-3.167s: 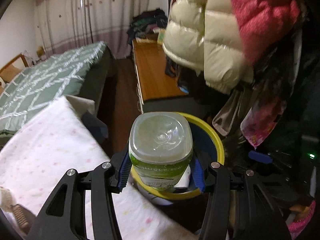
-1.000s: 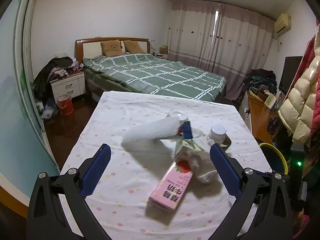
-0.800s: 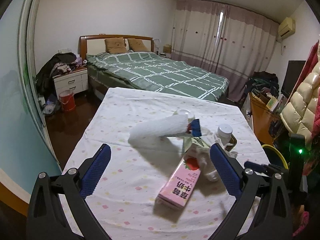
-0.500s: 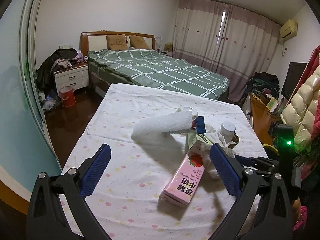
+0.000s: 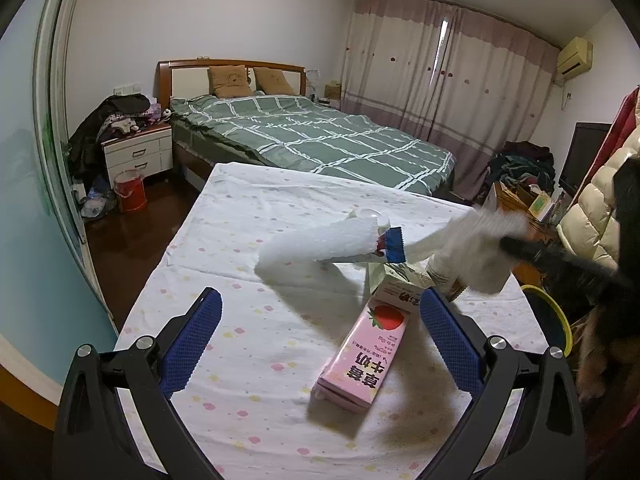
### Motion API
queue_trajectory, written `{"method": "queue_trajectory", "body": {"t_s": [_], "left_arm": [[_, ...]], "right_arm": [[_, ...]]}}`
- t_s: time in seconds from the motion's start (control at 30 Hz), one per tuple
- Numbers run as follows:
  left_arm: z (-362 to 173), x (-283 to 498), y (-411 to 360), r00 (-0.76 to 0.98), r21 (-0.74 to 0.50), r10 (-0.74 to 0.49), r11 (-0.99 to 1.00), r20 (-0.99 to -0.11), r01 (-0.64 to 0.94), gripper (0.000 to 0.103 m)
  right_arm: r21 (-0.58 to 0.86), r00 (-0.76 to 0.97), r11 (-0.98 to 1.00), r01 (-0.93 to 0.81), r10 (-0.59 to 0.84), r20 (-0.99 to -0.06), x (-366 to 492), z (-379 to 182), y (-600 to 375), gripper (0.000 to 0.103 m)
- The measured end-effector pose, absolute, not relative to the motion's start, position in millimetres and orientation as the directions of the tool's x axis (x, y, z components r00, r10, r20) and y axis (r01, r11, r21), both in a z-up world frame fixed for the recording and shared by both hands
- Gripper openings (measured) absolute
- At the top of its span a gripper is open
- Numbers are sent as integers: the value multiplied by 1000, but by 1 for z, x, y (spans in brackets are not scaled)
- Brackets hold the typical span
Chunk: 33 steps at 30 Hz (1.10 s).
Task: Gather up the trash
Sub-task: 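Grasp the crumpled white tissues with the right gripper and lift them, then carry the tissues into the bin and open the right gripper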
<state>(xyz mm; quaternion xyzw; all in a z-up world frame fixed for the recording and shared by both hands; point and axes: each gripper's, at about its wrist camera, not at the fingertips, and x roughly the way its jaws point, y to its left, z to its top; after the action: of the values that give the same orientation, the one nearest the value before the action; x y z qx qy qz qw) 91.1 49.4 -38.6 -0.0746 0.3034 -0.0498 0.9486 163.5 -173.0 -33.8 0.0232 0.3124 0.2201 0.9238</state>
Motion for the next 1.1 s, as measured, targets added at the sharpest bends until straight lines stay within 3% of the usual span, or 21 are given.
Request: {"method": "queue_trajectory", "body": {"t_s": [0.23, 0.5, 0.7, 1.1], "left_arm": [[-41, 91, 47, 807, -173, -150, 983, -572, 61, 98], [-47, 96, 37, 792, -175, -178, 980, -585, 91, 98], [-50, 101, 21, 776, -177, -208, 976, -595, 126, 98], [-53, 109, -22, 748, -168, -259, 966, -611, 198, 98]], "right_arm": [[199, 742, 888, -414, 456, -491, 147, 8, -191, 7], [205, 802, 925, -320, 379, -461, 130, 21, -238, 7], [202, 835, 966, -160, 242, -495, 124, 5, -298, 7], [185, 760, 960, 210, -41, -648, 128, -76, -439, 8]]}}
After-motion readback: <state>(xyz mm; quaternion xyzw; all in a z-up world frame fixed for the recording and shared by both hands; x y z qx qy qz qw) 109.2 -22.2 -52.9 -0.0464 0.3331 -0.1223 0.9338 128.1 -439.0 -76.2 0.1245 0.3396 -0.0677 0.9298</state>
